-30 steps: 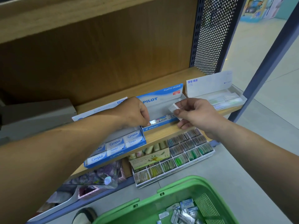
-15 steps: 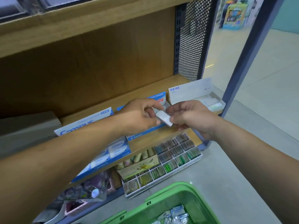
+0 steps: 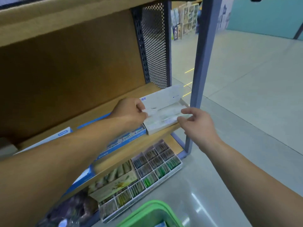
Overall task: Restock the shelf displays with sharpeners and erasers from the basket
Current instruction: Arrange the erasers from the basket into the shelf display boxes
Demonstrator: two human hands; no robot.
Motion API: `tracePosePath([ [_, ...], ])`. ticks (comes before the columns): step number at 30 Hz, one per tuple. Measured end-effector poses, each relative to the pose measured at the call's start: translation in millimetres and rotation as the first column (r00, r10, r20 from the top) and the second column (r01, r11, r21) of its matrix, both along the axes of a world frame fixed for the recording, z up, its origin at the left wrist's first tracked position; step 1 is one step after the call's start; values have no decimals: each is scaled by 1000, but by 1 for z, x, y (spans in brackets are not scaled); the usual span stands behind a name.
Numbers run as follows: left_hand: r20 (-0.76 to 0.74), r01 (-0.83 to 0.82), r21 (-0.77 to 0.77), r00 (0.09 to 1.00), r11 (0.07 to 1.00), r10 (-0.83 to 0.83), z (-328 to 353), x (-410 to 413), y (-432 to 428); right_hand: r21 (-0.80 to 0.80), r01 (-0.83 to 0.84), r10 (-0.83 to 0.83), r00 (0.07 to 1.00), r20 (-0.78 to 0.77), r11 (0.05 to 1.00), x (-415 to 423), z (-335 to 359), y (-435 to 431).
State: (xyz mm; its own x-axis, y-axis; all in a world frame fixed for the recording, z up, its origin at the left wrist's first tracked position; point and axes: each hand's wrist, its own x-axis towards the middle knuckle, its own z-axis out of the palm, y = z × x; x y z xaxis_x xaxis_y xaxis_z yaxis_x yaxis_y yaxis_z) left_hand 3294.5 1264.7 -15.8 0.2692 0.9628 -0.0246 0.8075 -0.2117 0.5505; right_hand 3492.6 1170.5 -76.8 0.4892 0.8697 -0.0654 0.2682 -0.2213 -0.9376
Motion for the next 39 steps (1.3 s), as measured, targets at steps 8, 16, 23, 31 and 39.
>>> tracePosePath([
  [8,155,21,-18,988,1000,-18,-14,39,14,108,103,-99,994,-42,989,3,-16,1],
  [16,146,-29,-9,989,1000,30,-33,87,29,83,269,-246,945,-218,960,6,-21,7],
  [23,178,29,-139,984,990,-4,-46,95,31,81,237,-211,945,-249,968,5,-24,9],
  [31,270,91,-7,959,996,-86,-7,41,-10,-52,193,-189,979,76,980,2,-11,-11],
  [39,243,273,-48,936,961,-254,-7,-58,-130,-249,-183,273,874,401,951,-49,26,-83],
])
